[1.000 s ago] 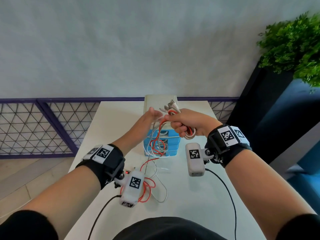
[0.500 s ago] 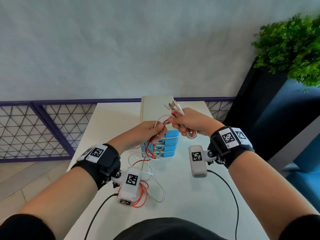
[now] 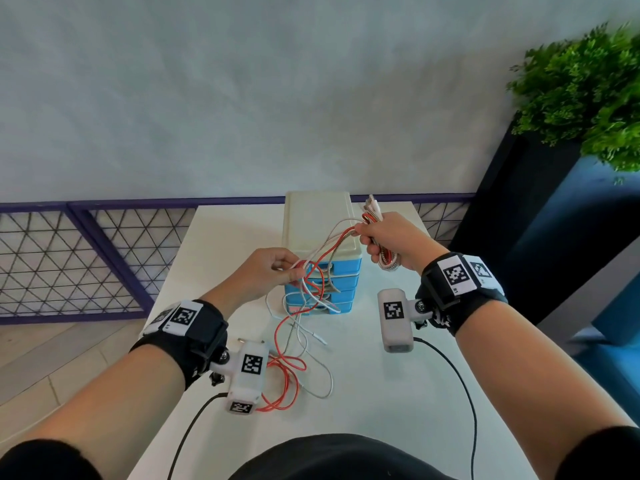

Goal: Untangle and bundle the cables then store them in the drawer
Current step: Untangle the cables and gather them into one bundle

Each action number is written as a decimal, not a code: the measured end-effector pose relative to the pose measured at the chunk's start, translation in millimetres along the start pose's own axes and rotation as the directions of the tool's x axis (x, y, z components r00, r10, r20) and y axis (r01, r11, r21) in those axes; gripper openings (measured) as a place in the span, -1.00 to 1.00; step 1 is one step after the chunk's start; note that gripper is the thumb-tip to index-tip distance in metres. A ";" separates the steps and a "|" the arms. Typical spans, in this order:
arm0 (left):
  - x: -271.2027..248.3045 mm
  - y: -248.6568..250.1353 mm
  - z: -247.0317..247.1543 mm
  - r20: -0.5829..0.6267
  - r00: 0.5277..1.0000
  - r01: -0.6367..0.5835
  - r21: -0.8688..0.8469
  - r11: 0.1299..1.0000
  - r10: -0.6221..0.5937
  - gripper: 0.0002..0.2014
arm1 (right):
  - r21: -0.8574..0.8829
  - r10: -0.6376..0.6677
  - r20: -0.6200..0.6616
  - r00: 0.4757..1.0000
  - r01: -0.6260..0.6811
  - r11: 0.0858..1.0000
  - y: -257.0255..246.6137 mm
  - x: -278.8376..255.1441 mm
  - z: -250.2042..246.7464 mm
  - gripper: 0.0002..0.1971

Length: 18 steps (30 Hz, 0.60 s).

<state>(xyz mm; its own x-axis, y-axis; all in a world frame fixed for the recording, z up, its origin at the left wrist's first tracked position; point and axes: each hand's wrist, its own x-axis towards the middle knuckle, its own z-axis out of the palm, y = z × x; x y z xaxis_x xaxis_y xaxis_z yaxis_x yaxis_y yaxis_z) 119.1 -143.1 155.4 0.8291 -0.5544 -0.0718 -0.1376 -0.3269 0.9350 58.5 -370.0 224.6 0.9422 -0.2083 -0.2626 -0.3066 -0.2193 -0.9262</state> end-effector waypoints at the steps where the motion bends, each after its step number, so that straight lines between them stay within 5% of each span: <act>1: -0.6 -0.8 -0.9 -0.002 1.000 -0.011 0.016 1.000 0.011 -0.97 | 0.008 0.007 -0.012 1.000 -0.007 1.000 0.4 0.8 -0.3 -0.83; 5: -7.0 -14.0 -8.3 0.060 0.998 0.030 0.013 0.999 -0.031 -0.86 | 0.037 0.057 -0.074 0.996 -0.055 0.998 0.5 4.9 -8.4 -0.85; 10: -6.5 -39.2 -15.2 0.193 0.969 0.103 0.263 0.959 -0.157 -0.85 | 0.041 0.097 -0.084 0.992 -0.094 0.995 0.3 6.9 -12.2 -0.86; 15: -1.5 -54.0 -21.0 0.076 0.969 0.195 0.354 0.915 -0.236 -0.68 | 0.040 0.098 -0.067 0.993 -0.096 0.995 1.7 4.1 -3.0 -0.86; 18: -3.2 -52.1 -21.6 -0.013 0.982 0.189 0.219 0.957 -0.190 -0.73 | 0.053 0.111 -0.008 0.994 -0.111 0.992 -0.3 1.2 -2.5 -0.85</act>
<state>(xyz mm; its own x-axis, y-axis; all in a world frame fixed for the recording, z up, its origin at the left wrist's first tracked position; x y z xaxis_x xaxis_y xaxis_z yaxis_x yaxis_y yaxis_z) 135.3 -107.8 114.4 0.8474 -0.4717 -0.2438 -0.0939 -0.5850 0.8056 59.4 -372.6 225.3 0.9012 -0.2387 -0.3617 -0.4012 -0.1440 -0.9046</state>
